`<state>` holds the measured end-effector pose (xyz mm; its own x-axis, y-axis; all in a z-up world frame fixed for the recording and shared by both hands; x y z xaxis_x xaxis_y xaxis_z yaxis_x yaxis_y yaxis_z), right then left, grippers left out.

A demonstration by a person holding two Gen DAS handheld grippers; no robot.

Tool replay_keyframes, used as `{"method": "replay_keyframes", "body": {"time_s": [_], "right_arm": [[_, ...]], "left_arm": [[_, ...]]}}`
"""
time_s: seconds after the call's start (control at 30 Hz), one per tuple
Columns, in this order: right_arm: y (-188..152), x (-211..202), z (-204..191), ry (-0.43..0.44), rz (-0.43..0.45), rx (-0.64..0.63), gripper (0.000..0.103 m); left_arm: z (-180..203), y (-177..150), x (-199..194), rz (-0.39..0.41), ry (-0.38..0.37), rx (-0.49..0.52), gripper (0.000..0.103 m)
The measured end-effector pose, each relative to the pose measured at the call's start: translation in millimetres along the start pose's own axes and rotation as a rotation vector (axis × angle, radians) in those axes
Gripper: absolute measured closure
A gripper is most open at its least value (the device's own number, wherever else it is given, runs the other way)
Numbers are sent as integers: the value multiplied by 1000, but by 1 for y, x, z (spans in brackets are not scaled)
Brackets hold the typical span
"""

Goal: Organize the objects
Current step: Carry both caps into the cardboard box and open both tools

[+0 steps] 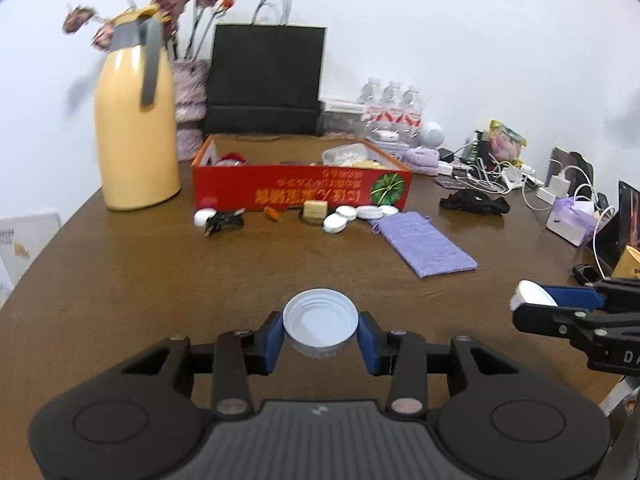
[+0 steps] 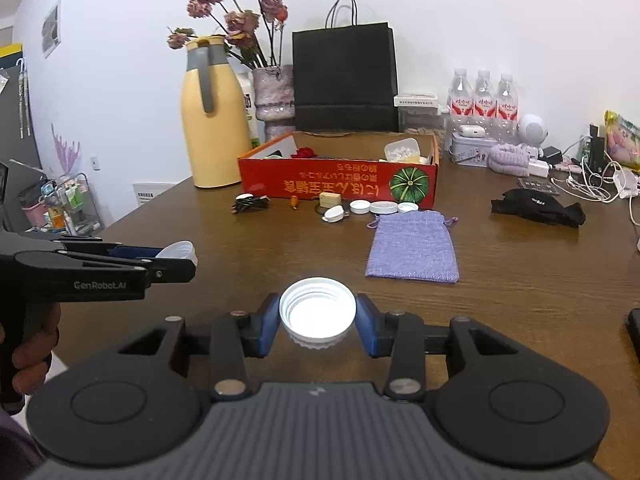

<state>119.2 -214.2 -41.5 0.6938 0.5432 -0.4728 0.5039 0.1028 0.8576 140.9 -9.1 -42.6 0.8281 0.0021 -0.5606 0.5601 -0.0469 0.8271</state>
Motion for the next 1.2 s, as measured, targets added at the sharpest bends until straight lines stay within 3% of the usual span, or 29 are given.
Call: {"method": "replay_keyframes", "body": {"time_s": [0.27,0.4,0.5,0.63,0.7,0.83,0.93,0.97,1.0,1.03,1.07,1.13,1.2], "right_arm": [[4,9,4,-9,5,14,62],[46,26,23,20,93,13,62],[97,57,47,56,138,12,62],[176,130,79,6,163,-78,62],[206,182,102,-3,160,-61,62],[237,288,140,30,3,53,62],[242,345,159,-26,-61,107,61],[239,358,162,-52,-73,114,50],[237,369,166,-81,-91,119,26],[234,377,169,-101,-114,113,22],[234,379,169,-84,-122,112,26],[233,375,170,-58,-105,114,16],[232,376,176,-42,-114,135,15]], "left_arm": [[-15,10,11,-3,-7,-24,64],[-34,64,36,31,-116,-80,65],[-45,125,72,72,-122,-55,65],[-47,187,145,83,-51,7,64],[-46,202,192,36,15,32,65],[-48,221,276,-68,43,41,64],[-49,220,320,-100,137,52,63],[-50,217,329,-114,149,50,60],[-50,215,334,-109,138,47,60],[-49,213,335,-90,113,61,50],[-48,212,334,-82,89,77,41],[-45,210,329,-77,80,79,36],[-47,212,328,-81,91,50,35]]}}
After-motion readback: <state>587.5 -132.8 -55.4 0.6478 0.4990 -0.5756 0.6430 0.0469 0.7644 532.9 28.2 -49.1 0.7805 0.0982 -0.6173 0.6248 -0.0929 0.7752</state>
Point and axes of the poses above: each gripper's, at about its wrist camera, not at the fingertips, and x roughly the way its jaws point, z to its right, y to its top, the point moved 4 cm from there along x, roughly the way its jaws point, and after that the axes turned 13 degrees about y, right-handed, at the moved point
